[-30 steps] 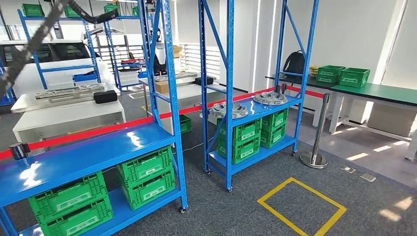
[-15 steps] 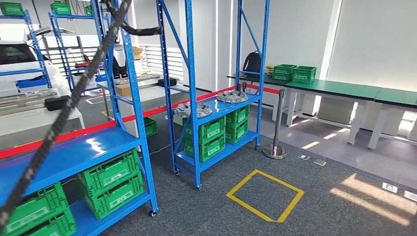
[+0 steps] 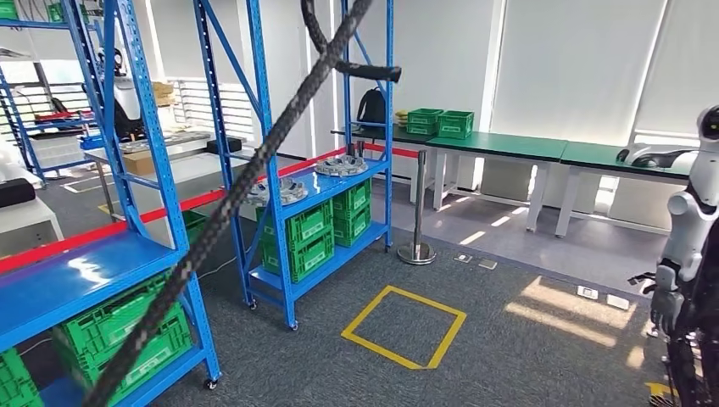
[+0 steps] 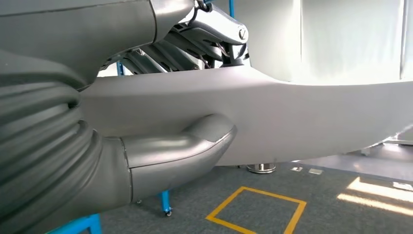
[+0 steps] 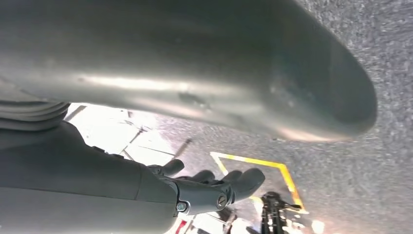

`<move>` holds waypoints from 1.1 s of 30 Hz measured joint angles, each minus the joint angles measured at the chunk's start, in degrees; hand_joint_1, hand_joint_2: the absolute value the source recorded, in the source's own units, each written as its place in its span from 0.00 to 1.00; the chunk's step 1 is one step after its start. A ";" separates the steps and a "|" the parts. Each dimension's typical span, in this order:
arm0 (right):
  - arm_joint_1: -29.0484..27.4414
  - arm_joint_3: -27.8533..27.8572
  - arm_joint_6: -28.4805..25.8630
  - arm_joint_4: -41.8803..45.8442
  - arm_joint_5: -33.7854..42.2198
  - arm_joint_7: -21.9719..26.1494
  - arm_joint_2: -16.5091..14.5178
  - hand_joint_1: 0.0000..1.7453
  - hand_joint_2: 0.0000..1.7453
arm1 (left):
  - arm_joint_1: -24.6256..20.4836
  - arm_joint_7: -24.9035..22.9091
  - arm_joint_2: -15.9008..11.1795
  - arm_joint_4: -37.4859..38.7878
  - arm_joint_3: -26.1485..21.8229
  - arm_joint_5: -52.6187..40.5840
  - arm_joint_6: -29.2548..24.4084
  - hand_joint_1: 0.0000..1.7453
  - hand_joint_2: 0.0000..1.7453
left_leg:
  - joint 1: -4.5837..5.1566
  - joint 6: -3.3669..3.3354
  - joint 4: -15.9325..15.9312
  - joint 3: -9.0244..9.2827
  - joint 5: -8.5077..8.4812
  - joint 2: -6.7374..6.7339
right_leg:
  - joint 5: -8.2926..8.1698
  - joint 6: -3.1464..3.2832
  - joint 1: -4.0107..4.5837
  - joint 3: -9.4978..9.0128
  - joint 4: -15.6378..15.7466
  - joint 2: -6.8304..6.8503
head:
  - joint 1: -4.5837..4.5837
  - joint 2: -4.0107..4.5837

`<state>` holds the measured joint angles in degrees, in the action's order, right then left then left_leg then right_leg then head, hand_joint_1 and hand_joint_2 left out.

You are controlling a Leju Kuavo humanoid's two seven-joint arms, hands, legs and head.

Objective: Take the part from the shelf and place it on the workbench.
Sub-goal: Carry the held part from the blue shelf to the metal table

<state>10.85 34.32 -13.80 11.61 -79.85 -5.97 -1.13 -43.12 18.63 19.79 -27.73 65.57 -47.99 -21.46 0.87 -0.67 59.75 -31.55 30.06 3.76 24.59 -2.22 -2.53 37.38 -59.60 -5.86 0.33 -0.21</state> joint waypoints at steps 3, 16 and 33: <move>-0.49 0.00 0.01 0.00 -0.01 0.01 -0.06 0.00 0.00 | 0.02 -0.08 0.32 -0.10 -0.01 -0.01 -0.01 1.00 1.00 | -0.03 -1.13 -0.95 0.17 -1.15 -1.67 | -0.21 -1.05 -0.02 0.50 0.08 0.84 | -0.05 0.01; -2.33 -0.05 3.22 -0.02 -3.31 -3.18 -0.12 0.00 0.00 | 0.76 0.62 0.09 -0.12 -0.81 -0.08 -0.32 1.00 1.00 | 0.84 -0.90 -0.23 -1.10 -1.08 -9.98 | 2.27 0.58 1.70 -2.31 0.08 9.02 | -0.35 0.00; -7.30 -0.05 11.15 -0.26 -2.98 -7.89 -0.25 0.00 0.00 | 1.51 1.32 0.44 -0.17 -2.43 -1.06 0.44 1.00 1.00 | 0.06 -0.99 -1.65 0.75 -0.96 -0.49 | -0.18 -0.50 0.34 -0.44 0.92 -0.64 | 0.05 0.01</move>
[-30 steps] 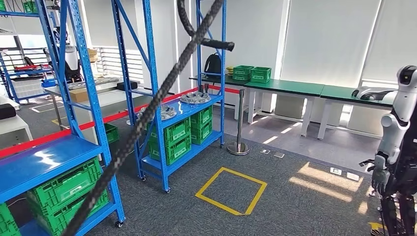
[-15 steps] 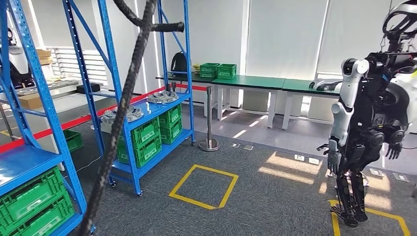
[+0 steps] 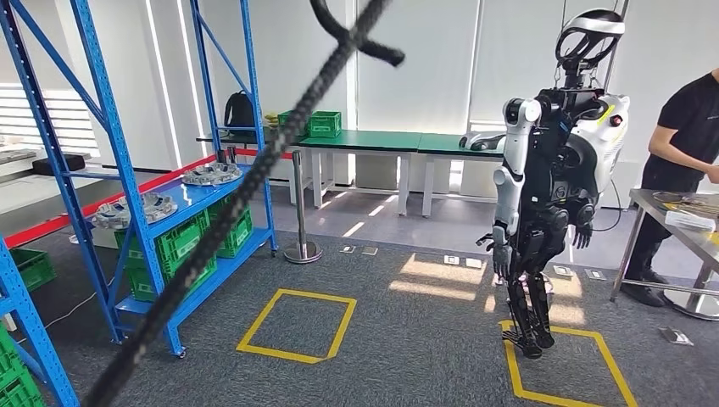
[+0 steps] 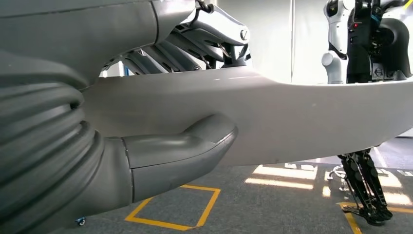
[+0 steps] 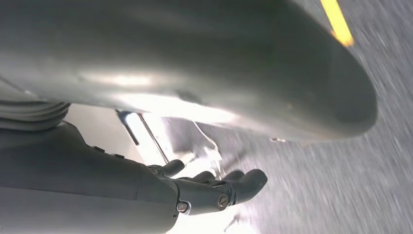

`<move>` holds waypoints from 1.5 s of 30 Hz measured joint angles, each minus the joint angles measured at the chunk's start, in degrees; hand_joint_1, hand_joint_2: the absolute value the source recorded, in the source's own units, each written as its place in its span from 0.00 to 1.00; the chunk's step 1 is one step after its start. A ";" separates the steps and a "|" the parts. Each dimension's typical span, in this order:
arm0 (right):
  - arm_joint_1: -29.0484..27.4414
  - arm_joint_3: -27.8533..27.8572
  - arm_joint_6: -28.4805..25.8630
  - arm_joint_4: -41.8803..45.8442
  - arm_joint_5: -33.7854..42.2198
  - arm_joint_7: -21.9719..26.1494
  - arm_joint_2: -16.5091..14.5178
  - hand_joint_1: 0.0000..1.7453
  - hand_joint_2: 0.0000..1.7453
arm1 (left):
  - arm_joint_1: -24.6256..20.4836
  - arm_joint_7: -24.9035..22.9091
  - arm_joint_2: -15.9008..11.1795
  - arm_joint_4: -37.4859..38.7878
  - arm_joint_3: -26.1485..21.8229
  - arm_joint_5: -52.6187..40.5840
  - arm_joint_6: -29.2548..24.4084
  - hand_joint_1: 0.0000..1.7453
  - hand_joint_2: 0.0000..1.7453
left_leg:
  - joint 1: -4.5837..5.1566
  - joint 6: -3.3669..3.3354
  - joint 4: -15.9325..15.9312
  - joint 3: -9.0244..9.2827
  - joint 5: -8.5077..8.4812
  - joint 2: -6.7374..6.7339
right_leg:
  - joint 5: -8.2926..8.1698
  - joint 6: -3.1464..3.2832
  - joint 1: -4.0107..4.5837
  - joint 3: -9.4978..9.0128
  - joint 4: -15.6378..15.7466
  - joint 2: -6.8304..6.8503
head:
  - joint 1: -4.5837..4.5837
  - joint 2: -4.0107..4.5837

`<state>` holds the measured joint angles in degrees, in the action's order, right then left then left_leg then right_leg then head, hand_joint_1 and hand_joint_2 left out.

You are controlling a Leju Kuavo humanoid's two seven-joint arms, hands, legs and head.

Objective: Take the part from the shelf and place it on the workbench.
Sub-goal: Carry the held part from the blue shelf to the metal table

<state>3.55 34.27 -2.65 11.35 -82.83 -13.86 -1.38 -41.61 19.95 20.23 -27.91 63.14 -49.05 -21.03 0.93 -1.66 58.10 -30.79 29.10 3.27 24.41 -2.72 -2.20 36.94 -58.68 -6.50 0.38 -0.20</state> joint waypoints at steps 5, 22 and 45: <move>0.28 0.01 2.81 -0.09 -1.26 -1.68 0.00 0.00 0.00 | 0.19 -0.28 0.08 -0.19 -0.44 -0.59 0.29 1.00 1.00 | -0.10 -0.89 -0.73 -0.18 -0.89 -3.97 | 7.15 -0.83 0.51 6.22 -13.46 5.72 | -0.39 0.00; 0.26 -0.01 2.16 -0.07 -3.30 -3.01 1.34 0.00 0.00 | 2.53 -2.41 -2.04 -1.71 -3.55 -3.28 0.06 1.00 1.00 | -0.41 2.25 16.97 -7.64 8.20 -3.55 | 1.59 2.00 0.25 -0.96 -1.01 4.53 | -0.10 -0.01; -0.16 0.01 13.19 -0.09 -3.79 -5.53 1.46 0.00 0.00 | 3.21 -1.77 -1.96 -3.20 -7.01 -6.28 0.78 1.00 1.00 | 0.39 0.98 1.21 -1.29 0.32 -9.04 | 2.28 0.91 0.79 -2.19 -0.70 8.34 | -0.38 -0.01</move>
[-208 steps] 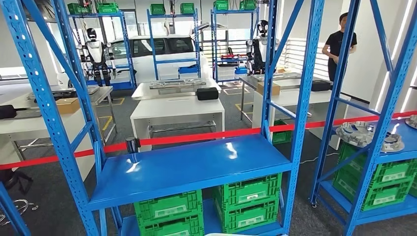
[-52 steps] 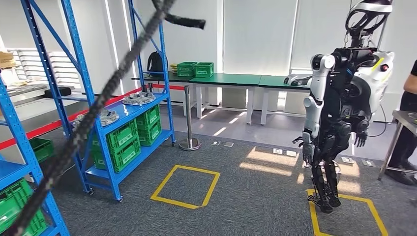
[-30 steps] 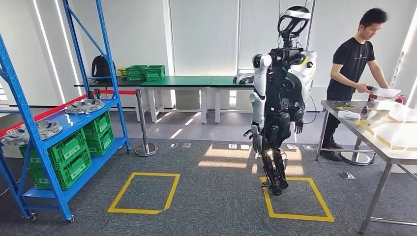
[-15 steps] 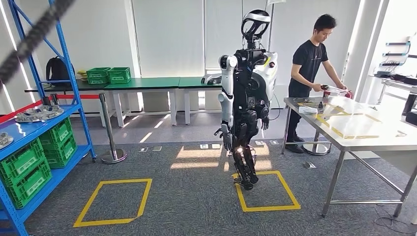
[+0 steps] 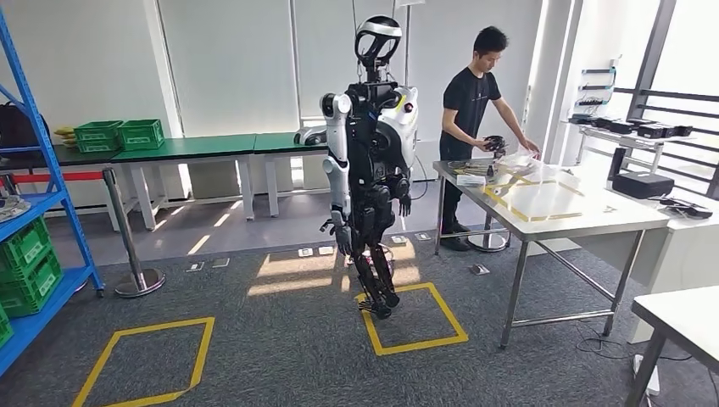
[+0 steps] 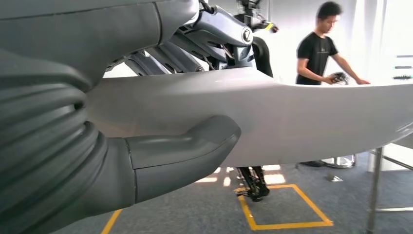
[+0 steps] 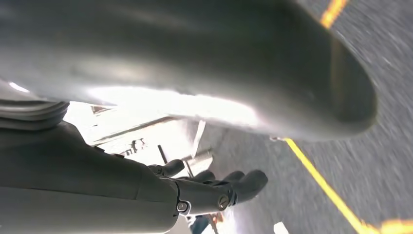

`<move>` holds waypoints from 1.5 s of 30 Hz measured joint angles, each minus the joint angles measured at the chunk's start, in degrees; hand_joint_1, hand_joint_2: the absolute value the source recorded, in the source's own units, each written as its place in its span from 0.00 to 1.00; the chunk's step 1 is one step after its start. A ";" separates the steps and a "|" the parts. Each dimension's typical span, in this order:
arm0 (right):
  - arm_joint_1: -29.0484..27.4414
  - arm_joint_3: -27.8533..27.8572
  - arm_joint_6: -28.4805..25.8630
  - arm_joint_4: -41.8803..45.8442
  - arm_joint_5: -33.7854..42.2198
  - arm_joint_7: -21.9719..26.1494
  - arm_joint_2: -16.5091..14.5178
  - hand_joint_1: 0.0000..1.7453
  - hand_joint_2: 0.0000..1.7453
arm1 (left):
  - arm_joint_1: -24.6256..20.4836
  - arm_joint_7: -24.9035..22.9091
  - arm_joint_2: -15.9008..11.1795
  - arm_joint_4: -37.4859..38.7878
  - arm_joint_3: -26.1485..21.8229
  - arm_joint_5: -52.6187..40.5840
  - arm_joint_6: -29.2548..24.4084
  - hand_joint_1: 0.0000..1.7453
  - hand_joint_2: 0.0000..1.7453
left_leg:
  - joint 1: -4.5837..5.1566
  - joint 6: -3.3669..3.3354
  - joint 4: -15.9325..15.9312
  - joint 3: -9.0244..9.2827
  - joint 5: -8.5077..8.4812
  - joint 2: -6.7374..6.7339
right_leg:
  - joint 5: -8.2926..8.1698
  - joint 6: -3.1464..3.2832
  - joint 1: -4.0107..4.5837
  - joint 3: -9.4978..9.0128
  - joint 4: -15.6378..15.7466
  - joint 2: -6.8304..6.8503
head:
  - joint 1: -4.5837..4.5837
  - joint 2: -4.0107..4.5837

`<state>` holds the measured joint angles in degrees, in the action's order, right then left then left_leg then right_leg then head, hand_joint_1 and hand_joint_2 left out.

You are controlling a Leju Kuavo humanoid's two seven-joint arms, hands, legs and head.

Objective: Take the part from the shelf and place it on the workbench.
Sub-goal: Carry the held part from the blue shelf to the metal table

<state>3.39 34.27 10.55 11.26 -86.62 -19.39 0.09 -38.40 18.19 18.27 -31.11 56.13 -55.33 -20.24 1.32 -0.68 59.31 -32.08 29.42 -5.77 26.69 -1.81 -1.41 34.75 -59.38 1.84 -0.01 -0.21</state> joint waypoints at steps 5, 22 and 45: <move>-0.03 0.00 6.96 0.00 -0.60 -1.03 0.00 0.00 0.00 | 0.11 0.49 0.44 0.04 -0.56 -0.60 0.28 1.00 1.00 | -0.61 1.30 11.81 -5.04 6.85 5.11 | -0.64 1.27 -0.28 0.41 0.27 -2.30 | 0.18 -0.01; -0.03 -0.07 14.87 -0.03 -0.92 -0.64 -0.31 0.00 0.00 | 0.64 1.13 0.86 0.32 -1.95 -0.56 0.31 1.00 1.00 | -0.38 -1.88 -1.53 0.43 -1.35 4.87 | 5.63 -1.68 -0.17 8.53 -14.76 -2.45 | -0.11 -0.01; -0.16 -0.09 12.36 -0.03 -0.87 0.62 -0.37 0.00 0.00 | 0.67 3.94 0.65 0.66 -2.34 0.55 1.67 1.00 1.00 | -0.32 -0.34 -0.44 0.21 -0.59 9.06 | -1.49 -0.05 -0.38 0.59 0.86 -6.80 | 0.24 -0.01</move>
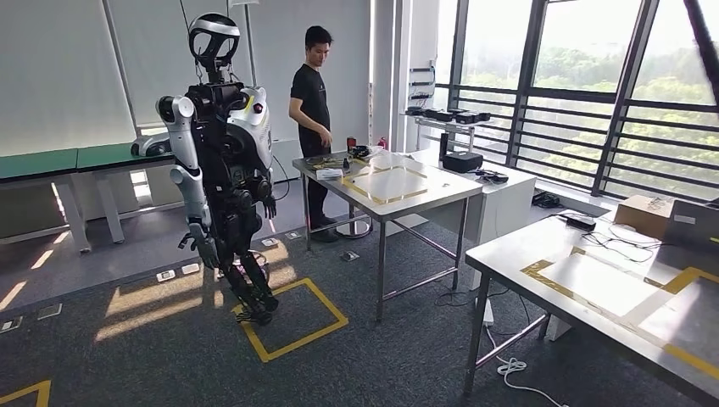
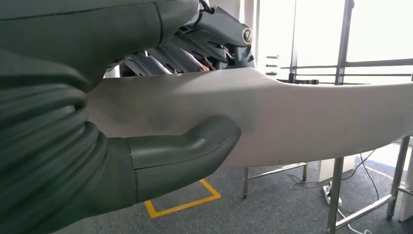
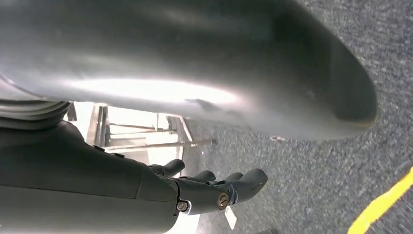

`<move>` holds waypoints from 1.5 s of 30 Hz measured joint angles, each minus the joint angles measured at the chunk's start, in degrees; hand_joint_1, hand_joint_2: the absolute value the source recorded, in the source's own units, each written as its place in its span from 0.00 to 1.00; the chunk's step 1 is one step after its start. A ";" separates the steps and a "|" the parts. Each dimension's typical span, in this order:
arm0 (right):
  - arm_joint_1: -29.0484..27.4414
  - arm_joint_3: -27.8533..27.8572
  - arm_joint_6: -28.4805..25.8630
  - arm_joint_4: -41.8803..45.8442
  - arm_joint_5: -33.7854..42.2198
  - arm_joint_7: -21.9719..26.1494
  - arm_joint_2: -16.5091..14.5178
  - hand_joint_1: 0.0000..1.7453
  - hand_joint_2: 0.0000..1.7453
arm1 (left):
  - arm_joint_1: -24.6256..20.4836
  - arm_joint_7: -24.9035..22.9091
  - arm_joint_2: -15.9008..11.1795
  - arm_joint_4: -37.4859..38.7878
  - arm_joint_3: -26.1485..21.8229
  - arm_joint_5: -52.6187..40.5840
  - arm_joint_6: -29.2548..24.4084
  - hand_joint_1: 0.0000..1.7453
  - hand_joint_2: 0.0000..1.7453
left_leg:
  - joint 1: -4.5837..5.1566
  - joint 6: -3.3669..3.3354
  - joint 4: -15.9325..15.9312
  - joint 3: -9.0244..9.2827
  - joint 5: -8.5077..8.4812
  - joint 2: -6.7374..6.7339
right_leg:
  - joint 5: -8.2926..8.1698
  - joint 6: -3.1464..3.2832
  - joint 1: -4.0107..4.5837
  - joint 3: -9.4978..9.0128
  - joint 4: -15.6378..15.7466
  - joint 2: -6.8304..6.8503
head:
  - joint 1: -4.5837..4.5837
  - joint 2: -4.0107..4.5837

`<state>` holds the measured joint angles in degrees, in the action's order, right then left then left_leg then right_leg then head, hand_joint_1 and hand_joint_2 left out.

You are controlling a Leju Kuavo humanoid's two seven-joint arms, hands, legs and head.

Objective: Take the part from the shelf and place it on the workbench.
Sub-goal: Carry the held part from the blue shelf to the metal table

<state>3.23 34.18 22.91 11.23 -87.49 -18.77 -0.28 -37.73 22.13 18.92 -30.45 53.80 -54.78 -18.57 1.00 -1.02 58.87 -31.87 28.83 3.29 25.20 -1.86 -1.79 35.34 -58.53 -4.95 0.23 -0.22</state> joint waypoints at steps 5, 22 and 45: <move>-0.01 0.00 -0.48 -0.02 0.13 0.49 0.32 0.00 0.00 | 0.01 0.73 0.32 0.14 -0.26 0.80 0.21 1.00 1.00 | -0.17 -1.67 -1.40 0.26 -1.16 -2.64 | 4.12 -0.99 0.26 3.57 -7.00 3.18 | -0.32 0.02; -0.19 0.00 -1.31 -0.02 0.26 2.03 1.06 0.00 0.00 | 0.78 2.57 -0.85 2.14 -2.19 2.17 -0.03 1.00 1.00 | -0.24 1.35 14.01 -6.57 7.26 -3.73 | 0.49 1.51 0.25 -0.64 0.06 4.67 | -0.04 0.01; -0.13 -0.17 -3.81 -0.21 0.15 4.72 -2.41 0.00 0.00 | 0.70 1.34 -2.02 3.87 -2.46 1.22 0.23 1.00 1.00 | 0.00 -0.51 0.23 -0.80 -0.59 -6.17 | 1.36 -0.34 0.71 -1.09 -0.29 7.08 | -0.39 0.00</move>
<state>3.10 34.01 19.10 11.02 -87.34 -14.05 -2.69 -37.04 23.46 16.90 -26.58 51.33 -53.56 -18.34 1.01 -1.53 59.10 -32.67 28.24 -2.88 26.56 -2.20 -1.08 34.25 -58.81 2.13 -0.16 -0.22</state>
